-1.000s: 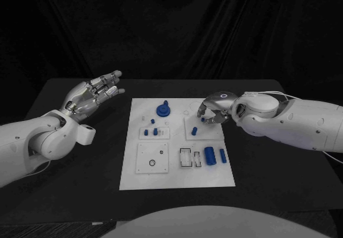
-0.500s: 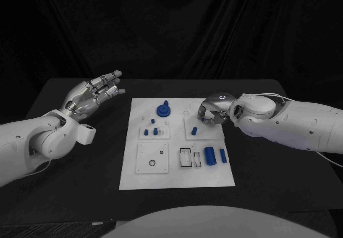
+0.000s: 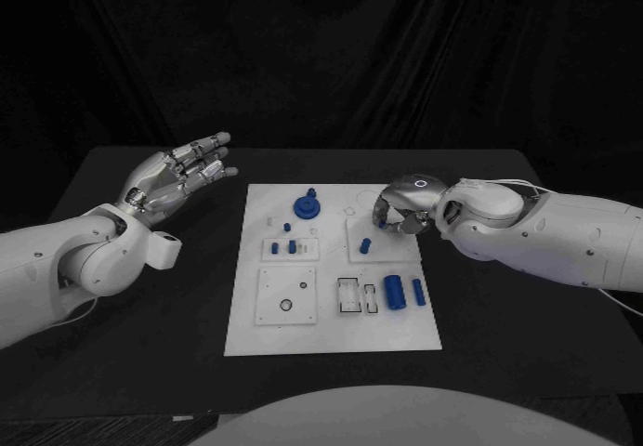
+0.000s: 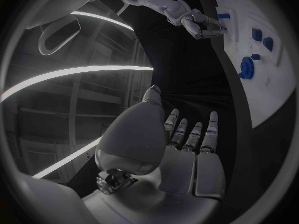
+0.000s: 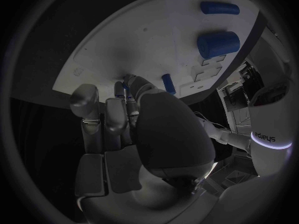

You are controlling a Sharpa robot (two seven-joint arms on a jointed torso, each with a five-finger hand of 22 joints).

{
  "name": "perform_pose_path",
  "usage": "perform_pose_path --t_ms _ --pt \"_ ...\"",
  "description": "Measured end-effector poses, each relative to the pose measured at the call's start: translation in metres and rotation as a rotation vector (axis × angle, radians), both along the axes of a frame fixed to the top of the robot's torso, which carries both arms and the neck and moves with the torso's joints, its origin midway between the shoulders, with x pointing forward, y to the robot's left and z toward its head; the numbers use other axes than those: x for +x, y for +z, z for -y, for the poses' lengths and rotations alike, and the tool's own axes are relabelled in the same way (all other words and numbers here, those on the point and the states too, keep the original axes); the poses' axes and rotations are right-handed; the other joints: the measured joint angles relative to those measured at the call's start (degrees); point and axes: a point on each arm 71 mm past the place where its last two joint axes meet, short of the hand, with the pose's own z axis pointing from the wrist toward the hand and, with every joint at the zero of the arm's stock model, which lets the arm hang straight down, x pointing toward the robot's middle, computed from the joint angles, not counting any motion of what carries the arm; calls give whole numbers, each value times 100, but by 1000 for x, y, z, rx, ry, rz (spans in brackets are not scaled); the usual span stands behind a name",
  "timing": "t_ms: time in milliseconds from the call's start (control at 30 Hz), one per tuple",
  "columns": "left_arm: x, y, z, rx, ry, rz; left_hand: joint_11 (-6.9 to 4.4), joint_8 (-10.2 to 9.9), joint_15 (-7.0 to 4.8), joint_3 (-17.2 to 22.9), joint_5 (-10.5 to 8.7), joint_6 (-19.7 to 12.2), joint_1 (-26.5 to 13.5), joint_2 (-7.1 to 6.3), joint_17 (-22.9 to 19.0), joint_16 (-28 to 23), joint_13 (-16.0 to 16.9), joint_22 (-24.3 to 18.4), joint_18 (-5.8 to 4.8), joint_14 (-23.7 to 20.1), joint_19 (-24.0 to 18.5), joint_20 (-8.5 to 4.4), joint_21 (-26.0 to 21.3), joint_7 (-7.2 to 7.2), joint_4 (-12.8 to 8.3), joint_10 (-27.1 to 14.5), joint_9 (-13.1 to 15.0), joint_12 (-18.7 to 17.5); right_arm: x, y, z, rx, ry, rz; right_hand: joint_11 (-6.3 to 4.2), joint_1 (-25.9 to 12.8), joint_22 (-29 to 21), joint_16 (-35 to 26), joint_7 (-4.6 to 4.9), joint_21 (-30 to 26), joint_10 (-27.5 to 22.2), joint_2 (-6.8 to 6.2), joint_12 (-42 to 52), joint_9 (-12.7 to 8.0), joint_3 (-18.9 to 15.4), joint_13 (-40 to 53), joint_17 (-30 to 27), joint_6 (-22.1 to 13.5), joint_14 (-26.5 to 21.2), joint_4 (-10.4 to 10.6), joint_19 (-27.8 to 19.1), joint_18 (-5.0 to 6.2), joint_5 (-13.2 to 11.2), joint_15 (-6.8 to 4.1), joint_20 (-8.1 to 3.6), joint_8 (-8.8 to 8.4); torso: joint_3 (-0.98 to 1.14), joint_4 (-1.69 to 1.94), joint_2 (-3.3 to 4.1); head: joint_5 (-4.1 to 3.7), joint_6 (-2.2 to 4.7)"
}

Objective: Assemble the parts on the task board

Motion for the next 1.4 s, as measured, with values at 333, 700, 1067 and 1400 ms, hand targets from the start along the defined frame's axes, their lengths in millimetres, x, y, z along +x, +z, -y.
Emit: perform_pose_path --t_ms 333,700,1067,1400 --pt "2 -1 -1 2 2 0 22 0 56 -15 170 24 104 14 15 62 5 180 -96 96 233 6 75 24 -15 23 0 0 -3 17 -2 43 25 57 24 6 -1 -72 0 -33 188 -10 -50 157 47 -17 -135 66 0 -48 20 0 -10 0 20 29 -1 -2 -2 30 0" --pt "4 -1 -1 2 -1 -1 42 0 97 -14 244 31 132 39 25 112 5 221 -94 178 322 -5 121 31 -49 43 5 0 -7 51 -15 82 75 118 12 12 -1 -134 20 -100 215 -17 -82 157 69 -32 -210 86 -22 -73 18 0 -28 22 21 30 -3 -2 -8 154 0" --pt "6 -2 1 1 -8 -2 82 0 96 -14 266 29 153 61 30 133 10 213 -92 218 363 -5 141 32 -48 42 5 19 -34 66 -67 95 213 89 15 19 -2 -205 68 -103 219 -25 -163 155 131 -84 -268 37 -45 -96 -5 0 -33 46 45 -64 -1 0 -7 383 0" --pt "7 -2 3 -1 -15 -4 148 0 116 -14 266 11 173 81 30 155 15 203 -185 238 404 -5 144 50 -48 66 5 42 -41 54 -106 16 293 24 64 -12 -2 -227 115 -158 265 -56 -215 105 197 -93 -305 -57 -62 -133 -23 0 -34 62 62 -185 1 0 -5 590 0"
